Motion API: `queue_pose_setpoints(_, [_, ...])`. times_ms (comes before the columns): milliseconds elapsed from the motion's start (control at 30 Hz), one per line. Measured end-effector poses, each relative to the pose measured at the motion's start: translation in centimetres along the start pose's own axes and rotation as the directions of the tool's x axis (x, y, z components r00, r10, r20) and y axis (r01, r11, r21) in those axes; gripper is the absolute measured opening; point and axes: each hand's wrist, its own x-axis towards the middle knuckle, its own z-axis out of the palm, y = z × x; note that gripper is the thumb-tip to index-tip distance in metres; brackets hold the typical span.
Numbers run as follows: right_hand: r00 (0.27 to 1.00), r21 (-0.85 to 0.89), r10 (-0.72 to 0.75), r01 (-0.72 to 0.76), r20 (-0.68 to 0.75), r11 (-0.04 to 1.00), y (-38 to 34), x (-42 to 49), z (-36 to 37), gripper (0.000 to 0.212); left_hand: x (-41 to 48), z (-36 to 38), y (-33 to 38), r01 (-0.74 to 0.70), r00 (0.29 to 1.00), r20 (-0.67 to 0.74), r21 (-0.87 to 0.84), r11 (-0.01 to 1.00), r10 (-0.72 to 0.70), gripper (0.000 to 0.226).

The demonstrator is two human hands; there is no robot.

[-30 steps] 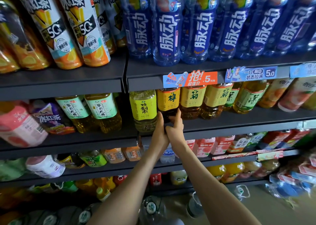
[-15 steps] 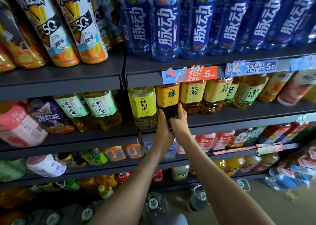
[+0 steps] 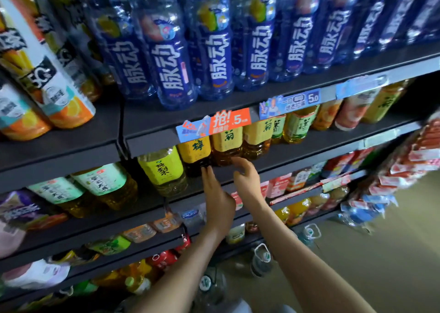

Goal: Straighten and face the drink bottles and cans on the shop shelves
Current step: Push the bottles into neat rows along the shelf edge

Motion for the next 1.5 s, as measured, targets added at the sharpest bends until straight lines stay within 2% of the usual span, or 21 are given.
queue_pose_setpoints(100, [0.991,0.013,0.018,-0.016,-0.13,1.0,0.3,0.9,-5.2,0.049,-0.7,2.5,2.7,-0.084,0.996,0.017,0.092,0.992,0.083,0.071])
queue_pose_setpoints(200, [0.989,0.037,0.059,-0.055,-0.135,0.998,0.5,2.8,-10.6,0.055,-0.8,5.9,5.6,-0.125,0.988,0.105,0.117,0.985,0.113,0.067])
queue_pose_setpoints(333, [0.997,0.058,0.065,-0.068,0.051,0.996,1.0,6.4,-15.6,0.063,1.1,11.3,8.6,-0.079,0.986,0.156,0.1,0.992,0.063,0.076])
queue_pose_setpoints(400, [0.98,0.022,0.058,-0.063,0.191,0.998,1.2,7.6,-16.7,0.069,1.8,13.8,9.5,-0.036,0.992,0.121,0.109,0.993,0.023,0.078])
queue_pose_setpoints(500, [0.939,0.017,0.054,-0.064,0.34,0.998,2.1,8.6,-17.3,0.073,2.8,16.6,10.3,-0.093,0.995,0.062,0.191,0.977,0.083,0.067])
queue_pose_setpoints(567, [0.928,0.019,0.022,-0.031,0.372,0.999,2.9,9.7,-18.0,0.071,3.8,18.0,10.3,-0.097,0.994,-0.03,0.194,0.976,0.104,0.047])
queue_pose_setpoints(633, [0.925,0.021,-0.015,0.008,0.381,1.0,3.8,10.9,-18.4,0.067,4.6,19.5,9.6,-0.026,0.998,-0.055,0.026,0.999,0.027,0.04])
queue_pose_setpoints(733, [0.922,-0.001,-0.108,0.117,0.373,0.993,5.7,11.9,-18.7,0.067,4.9,19.6,9.5,-0.115,0.993,0.004,0.175,0.978,0.116,0.062])
queue_pose_setpoints(800, [0.904,-0.033,-0.198,0.227,0.379,0.973,6.7,12.5,-18.5,0.067,4.9,20.1,9.6,-0.071,0.997,0.001,0.195,0.978,0.072,0.067])
queue_pose_setpoints(833, [0.891,-0.039,-0.233,0.268,0.389,0.963,6.8,12.8,-18.5,0.065,5.2,20.3,9.0,-0.04,0.999,-0.015,0.126,0.991,0.042,0.066])
queue_pose_setpoints(967, [0.796,-0.137,-0.359,0.475,0.487,0.869,6.3,13.9,-19.1,0.063,6.5,21.1,7.7,-0.075,0.996,-0.054,0.043,0.996,0.077,0.071])
queue_pose_setpoints(1133, [0.67,-0.287,-0.394,0.671,0.629,0.683,6.4,14.8,-19.4,0.079,6.7,21.6,6.3,-0.098,0.995,-0.009,-0.001,0.995,0.098,0.074])
queue_pose_setpoints(1233, [0.685,-0.368,-0.408,0.693,0.604,0.619,7.1,14.9,-19.1,0.068,6.3,21.9,6.0,-0.166,0.986,-0.014,0.061,0.984,0.167,0.074])
queue_pose_setpoints(1300, [0.737,-0.392,-0.392,0.644,0.551,0.657,7.0,14.6,-18.9,0.063,6.1,21.9,5.9,-0.12,0.992,-0.04,0.064,0.991,0.123,0.072])
queue_pose_setpoints(1333, [0.737,-0.388,-0.399,0.645,0.546,0.658,6.8,14.5,-18.8,0.063,6.1,21.8,5.9,-0.105,0.992,-0.063,0.062,0.993,0.109,0.07])
queue_pose_setpoints(1433, [0.65,-0.372,-0.445,0.739,0.617,0.562,6.3,14.3,-18.7,0.066,6.1,21.5,5.8,-0.15,0.981,-0.115,0.073,0.986,0.157,0.065])
queue_pose_setpoints(1500, [0.629,-0.446,-0.427,0.77,0.65,0.456,6.3,14.5,-18.8,0.07,5.7,21.2,6.1,-0.127,0.978,-0.161,0.061,0.99,0.136,0.061])
